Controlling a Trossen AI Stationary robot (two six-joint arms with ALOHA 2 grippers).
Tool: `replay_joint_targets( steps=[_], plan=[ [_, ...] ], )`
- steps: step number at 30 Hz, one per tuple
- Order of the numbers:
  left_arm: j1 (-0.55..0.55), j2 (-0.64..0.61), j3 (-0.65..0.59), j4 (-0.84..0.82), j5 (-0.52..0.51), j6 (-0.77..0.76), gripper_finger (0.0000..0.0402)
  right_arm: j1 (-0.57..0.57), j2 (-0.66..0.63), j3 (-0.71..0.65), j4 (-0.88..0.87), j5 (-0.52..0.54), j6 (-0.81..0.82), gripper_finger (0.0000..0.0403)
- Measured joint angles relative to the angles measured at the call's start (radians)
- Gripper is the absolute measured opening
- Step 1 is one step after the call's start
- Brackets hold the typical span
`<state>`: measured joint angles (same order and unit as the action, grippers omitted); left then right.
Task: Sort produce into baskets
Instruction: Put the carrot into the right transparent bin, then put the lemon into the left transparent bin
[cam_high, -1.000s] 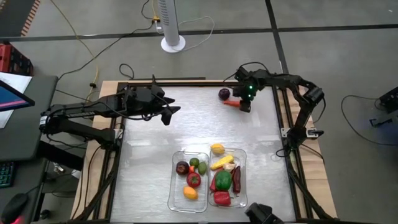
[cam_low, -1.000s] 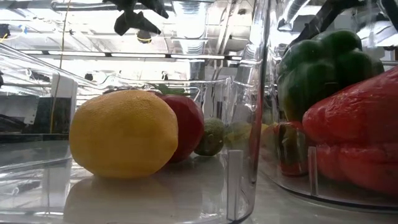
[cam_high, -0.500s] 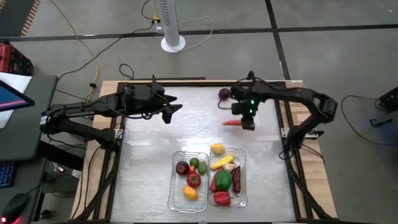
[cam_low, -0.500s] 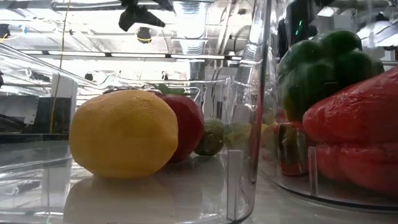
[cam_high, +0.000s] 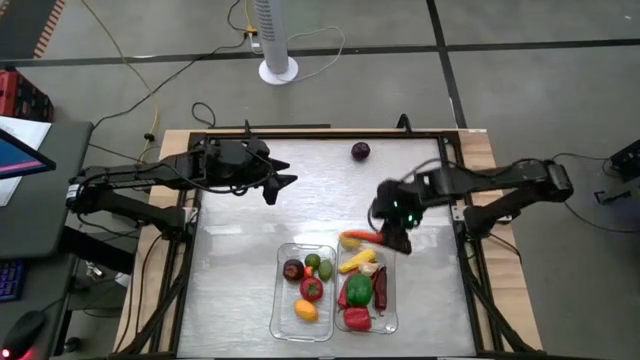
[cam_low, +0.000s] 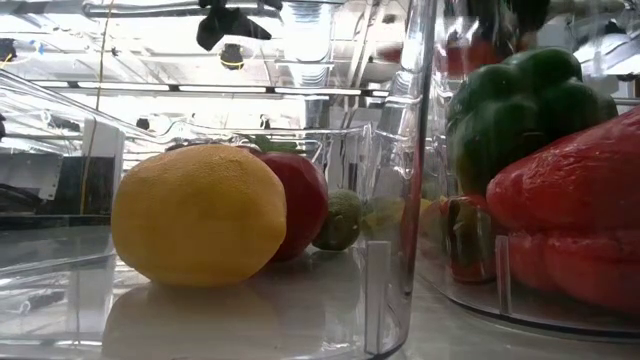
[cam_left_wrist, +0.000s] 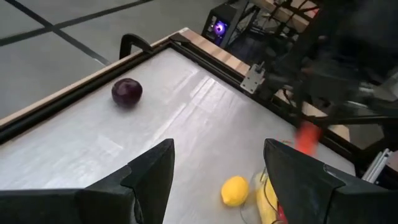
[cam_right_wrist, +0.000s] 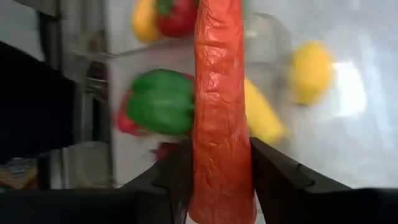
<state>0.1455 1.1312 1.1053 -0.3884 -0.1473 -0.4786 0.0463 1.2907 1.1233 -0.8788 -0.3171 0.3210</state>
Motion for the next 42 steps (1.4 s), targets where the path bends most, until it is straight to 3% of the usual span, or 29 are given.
replay_joint_targets(
  steps=[6, 11, 17, 25, 34, 42],
  plan=[
    [0.000, 0.031, 0.000, 0.003, 0.022, -0.004, 0.0233, 0.160, 0.043, 0.001, 0.130, 0.078, 0.162, 0.0188],
    [-0.005, 0.035, 0.000, 0.014, 0.069, -0.002, 0.0233, 0.173, 0.091, 0.001, 0.127, 0.082, 0.217, 0.0240],
    [-0.021, 0.053, 0.000, 0.010, 0.125, 0.022, 0.0237, 0.120, 0.100, 0.003, 0.106, 0.034, 0.240, 0.0291],
    [-0.027, 0.095, 0.000, 0.010, 0.150, -0.018, 0.0237, -0.021, 0.135, 0.057, 0.111, 0.089, 0.226, 0.0294],
    [-0.054, 0.104, -0.001, 0.018, 0.195, -0.037, 0.0238, -0.147, 0.351, 0.111, 0.113, 0.126, 0.112, 0.0295],
    [-0.093, 0.048, -0.001, -0.002, 0.194, -0.046, 0.0238, -0.151, 0.507, 0.227, 0.035, 0.109, 0.010, 0.0295]
  ],
)
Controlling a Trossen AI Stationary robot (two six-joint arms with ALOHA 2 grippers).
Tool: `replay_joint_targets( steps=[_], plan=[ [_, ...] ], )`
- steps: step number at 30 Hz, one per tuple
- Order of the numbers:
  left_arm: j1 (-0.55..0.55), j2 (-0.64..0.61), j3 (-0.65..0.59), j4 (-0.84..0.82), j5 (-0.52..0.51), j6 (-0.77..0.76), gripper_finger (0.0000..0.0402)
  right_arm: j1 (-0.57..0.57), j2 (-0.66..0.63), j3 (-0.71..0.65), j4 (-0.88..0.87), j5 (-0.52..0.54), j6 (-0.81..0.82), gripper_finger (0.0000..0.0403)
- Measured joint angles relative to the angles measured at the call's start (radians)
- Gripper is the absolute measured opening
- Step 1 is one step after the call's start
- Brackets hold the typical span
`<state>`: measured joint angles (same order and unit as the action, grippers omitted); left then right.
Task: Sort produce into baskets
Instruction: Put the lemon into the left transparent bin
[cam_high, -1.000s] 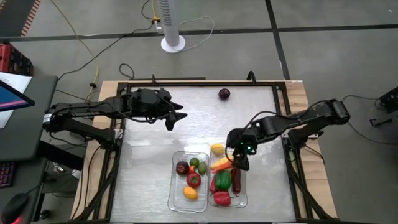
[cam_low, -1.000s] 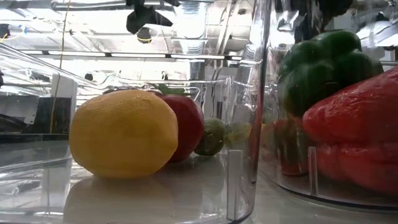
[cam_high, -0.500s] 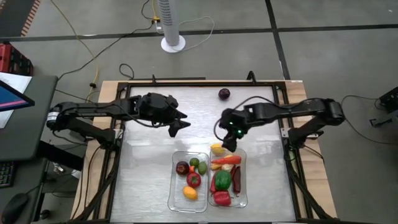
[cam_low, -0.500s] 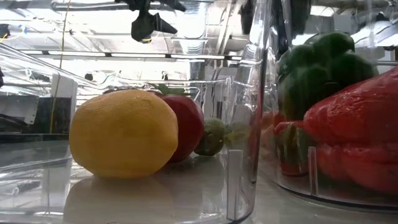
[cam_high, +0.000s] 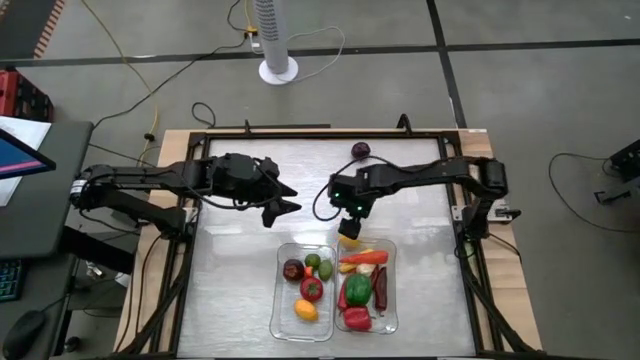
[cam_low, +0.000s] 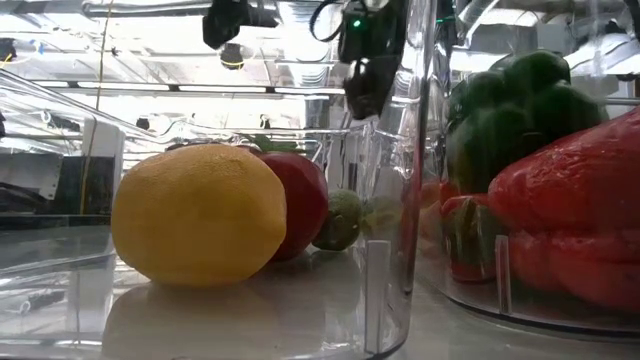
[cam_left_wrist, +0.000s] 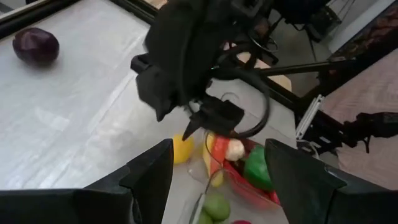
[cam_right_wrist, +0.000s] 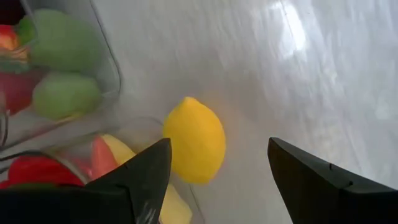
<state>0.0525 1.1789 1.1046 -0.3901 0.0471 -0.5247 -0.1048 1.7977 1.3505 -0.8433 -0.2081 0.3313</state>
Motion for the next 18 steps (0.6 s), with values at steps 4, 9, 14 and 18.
replay_joint_targets(
  steps=[4, 9, 14, 18],
  plan=[
    [-0.008, -0.032, 0.000, -0.027, -0.001, 0.001, 0.0238, 0.011, 0.084, 0.102, -0.097, 0.000, 0.000, 0.0295],
    [-0.008, -0.048, 0.000, -0.054, -0.009, 0.008, 0.0238, 0.014, 0.201, 0.278, -0.249, -0.016, 0.024, 0.0295],
    [-0.007, -0.048, 0.000, -0.049, -0.015, 0.023, 0.0238, 0.005, 0.334, 0.420, -0.399, -0.076, 0.027, 0.0295],
    [-0.008, -0.048, 0.000, -0.050, -0.002, 0.023, 0.0238, -0.003, 0.404, 0.490, -0.478, -0.096, 0.009, 0.0295]
  ],
)
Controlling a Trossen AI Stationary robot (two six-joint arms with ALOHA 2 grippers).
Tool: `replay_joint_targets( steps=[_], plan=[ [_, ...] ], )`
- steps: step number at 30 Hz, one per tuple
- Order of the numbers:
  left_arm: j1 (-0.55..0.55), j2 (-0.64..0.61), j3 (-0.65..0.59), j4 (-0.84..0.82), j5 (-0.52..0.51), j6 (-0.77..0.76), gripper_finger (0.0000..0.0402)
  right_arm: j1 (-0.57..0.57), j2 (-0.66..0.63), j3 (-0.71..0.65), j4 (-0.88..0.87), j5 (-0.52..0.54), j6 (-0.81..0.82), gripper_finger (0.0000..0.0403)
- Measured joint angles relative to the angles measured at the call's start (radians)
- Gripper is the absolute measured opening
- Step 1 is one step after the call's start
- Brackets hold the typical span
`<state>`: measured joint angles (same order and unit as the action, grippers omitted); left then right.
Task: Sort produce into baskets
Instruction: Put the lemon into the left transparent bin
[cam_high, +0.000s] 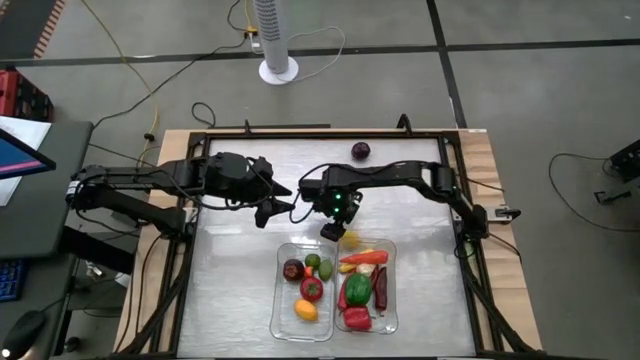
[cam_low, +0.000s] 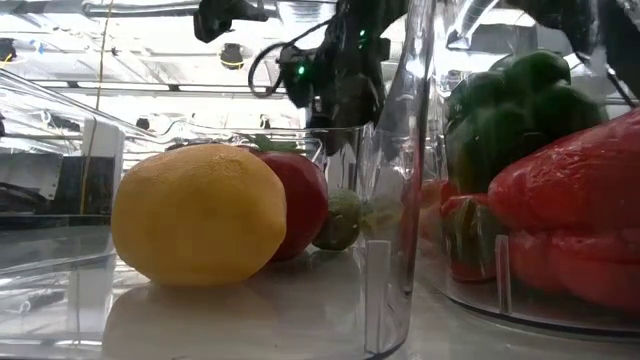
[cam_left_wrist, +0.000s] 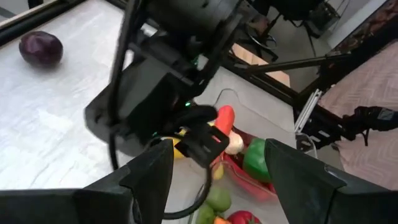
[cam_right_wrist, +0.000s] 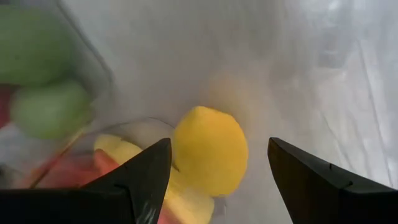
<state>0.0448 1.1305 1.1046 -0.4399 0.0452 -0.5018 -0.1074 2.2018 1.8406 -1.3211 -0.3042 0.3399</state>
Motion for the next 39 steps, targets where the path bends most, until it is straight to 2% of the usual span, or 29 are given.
replay_joint_targets(
  steps=[6, 13, 24, 31, 36, 39],
  plan=[
    [0.000, -0.020, 0.000, -0.037, 0.003, 0.000, 0.0238, 0.007, 0.045, 0.018, -0.060, 0.000, -0.056, 0.0295],
    [0.000, -0.063, 0.000, -0.066, -0.015, 0.004, 0.0238, 0.012, 0.045, 0.019, -0.105, 0.156, -0.116, 0.0295],
    [0.000, -0.110, 0.000, -0.118, -0.034, -0.008, 0.0238, -0.083, 0.016, 0.017, -0.237, 0.302, -0.160, 0.0295],
    [0.000, -0.120, 0.000, -0.162, -0.051, -0.017, 0.0238, -0.110, -0.126, 0.019, -0.143, 0.230, -0.134, 0.0295],
    [0.000, -0.119, 0.000, -0.162, -0.052, -0.005, 0.0238, -0.063, -0.174, -0.032, -0.037, 0.144, -0.411, 0.0295],
    [0.000, -0.119, 0.000, -0.166, -0.052, -0.009, 0.0238, -0.050, -0.256, -0.135, 0.120, 0.088, -0.469, 0.0293]
  ],
)
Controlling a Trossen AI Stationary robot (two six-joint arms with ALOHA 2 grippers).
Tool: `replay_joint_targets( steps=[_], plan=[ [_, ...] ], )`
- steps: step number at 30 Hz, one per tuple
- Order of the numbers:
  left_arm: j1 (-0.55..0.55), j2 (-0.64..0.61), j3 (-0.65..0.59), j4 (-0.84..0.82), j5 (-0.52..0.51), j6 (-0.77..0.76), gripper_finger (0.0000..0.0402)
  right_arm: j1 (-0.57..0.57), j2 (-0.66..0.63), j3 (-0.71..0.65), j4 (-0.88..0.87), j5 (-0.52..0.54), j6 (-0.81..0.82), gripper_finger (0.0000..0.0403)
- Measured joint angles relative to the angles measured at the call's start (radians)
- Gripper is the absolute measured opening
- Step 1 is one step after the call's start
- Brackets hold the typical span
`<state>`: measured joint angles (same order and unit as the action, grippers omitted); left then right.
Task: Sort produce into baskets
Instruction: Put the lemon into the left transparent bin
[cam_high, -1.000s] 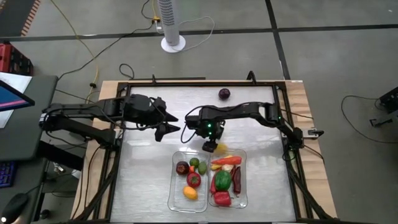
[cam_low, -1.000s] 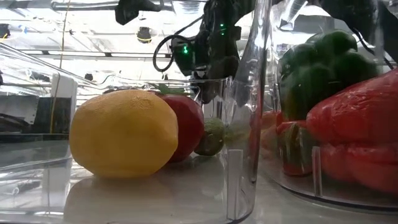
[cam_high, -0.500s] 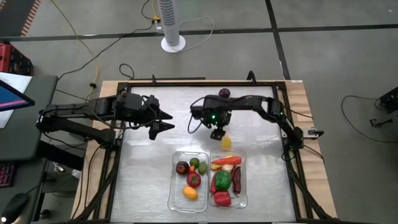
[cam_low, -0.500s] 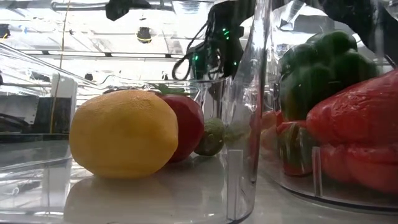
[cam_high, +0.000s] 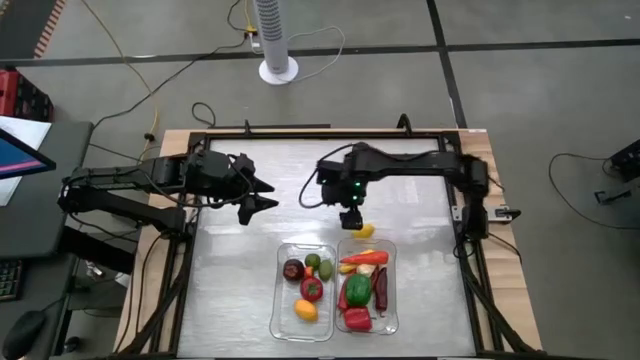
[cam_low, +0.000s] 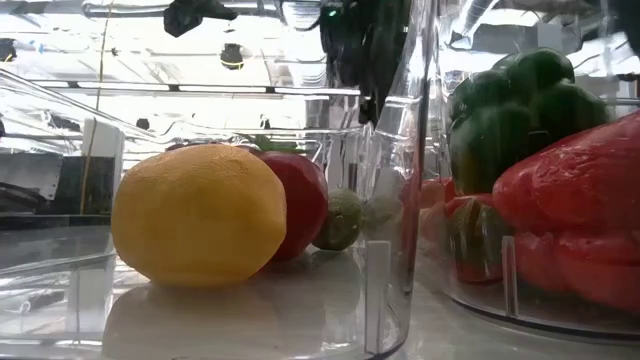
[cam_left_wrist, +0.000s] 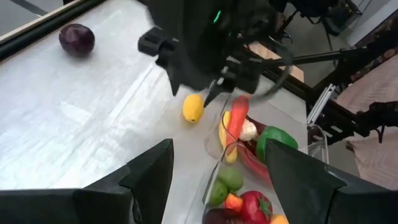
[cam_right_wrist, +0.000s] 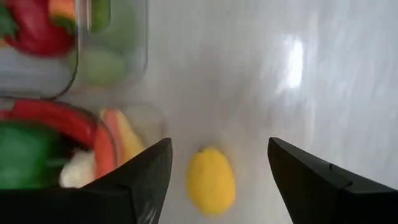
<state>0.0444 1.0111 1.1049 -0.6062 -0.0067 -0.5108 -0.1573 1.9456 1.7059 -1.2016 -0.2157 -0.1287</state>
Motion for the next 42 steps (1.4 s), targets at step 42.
replay_joint_targets(
  steps=[42],
  plan=[
    [0.001, -0.017, 0.000, -0.059, -0.172, -0.041, 0.0238, -0.035, -0.332, -0.877, 0.839, -0.164, -0.352, 0.0291]
  ],
)
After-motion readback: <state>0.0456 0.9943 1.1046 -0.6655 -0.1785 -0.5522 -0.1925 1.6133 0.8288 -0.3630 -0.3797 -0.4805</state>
